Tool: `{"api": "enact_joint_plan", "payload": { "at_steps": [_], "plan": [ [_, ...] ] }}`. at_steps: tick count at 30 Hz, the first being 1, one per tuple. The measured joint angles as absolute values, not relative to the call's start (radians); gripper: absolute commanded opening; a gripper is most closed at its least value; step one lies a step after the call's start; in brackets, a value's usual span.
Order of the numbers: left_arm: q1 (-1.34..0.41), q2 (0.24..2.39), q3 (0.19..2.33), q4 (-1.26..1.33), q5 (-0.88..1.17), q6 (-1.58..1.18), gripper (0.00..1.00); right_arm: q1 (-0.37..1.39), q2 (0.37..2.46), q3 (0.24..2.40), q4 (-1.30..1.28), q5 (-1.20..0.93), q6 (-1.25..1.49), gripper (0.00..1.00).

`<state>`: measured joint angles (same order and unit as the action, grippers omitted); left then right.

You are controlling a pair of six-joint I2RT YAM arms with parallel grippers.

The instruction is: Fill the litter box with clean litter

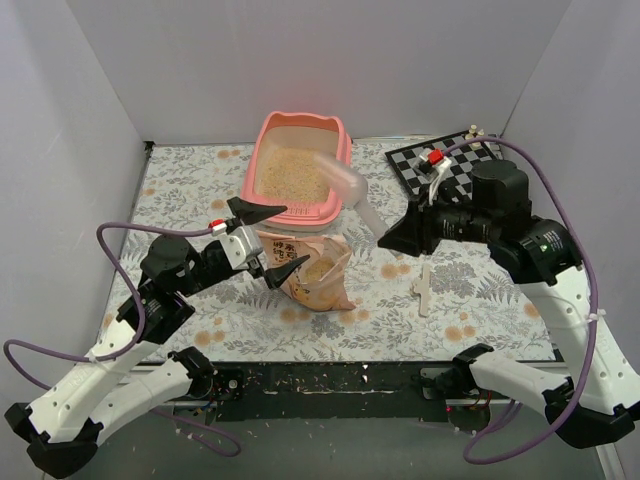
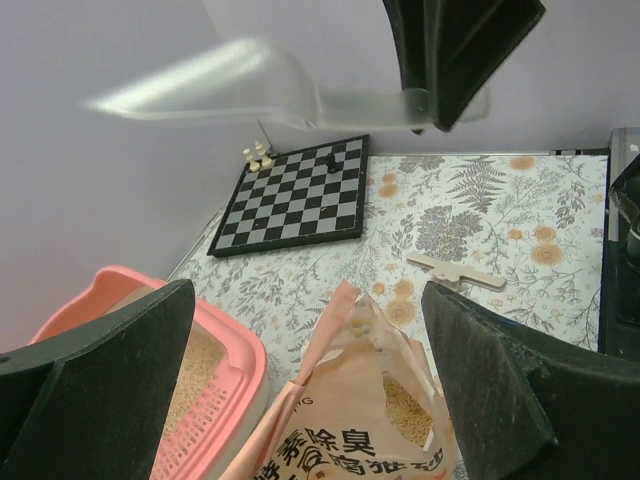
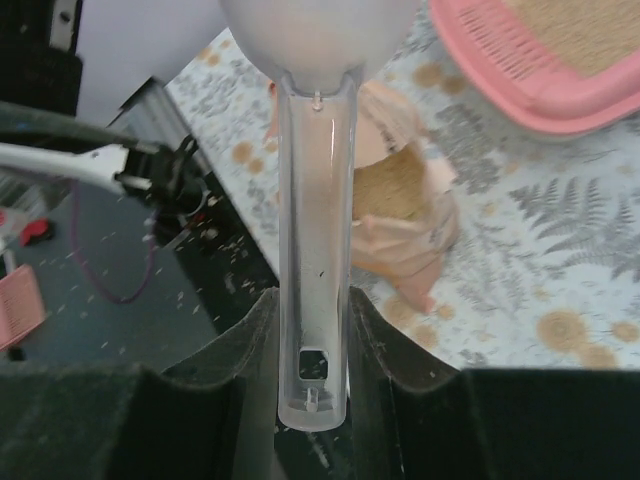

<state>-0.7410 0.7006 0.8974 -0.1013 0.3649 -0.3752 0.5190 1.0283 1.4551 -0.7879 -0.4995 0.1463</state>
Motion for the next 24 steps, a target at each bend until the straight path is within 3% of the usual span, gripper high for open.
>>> {"api": "enact_joint_plan", "payload": {
  "at_steps": [11,24],
  "plan": [
    [-0.741,0.682,0.917,-0.101,0.405,-0.237,0.98,0.519,0.932,1.379,-0.889,-0.843,0.183,0.01],
    [-0.741,0.672,0.917,-0.022,0.469,-0.171,0.98,0.52,0.846,1.228,-0.868,-0.985,0.242,0.01]
  ]
}}
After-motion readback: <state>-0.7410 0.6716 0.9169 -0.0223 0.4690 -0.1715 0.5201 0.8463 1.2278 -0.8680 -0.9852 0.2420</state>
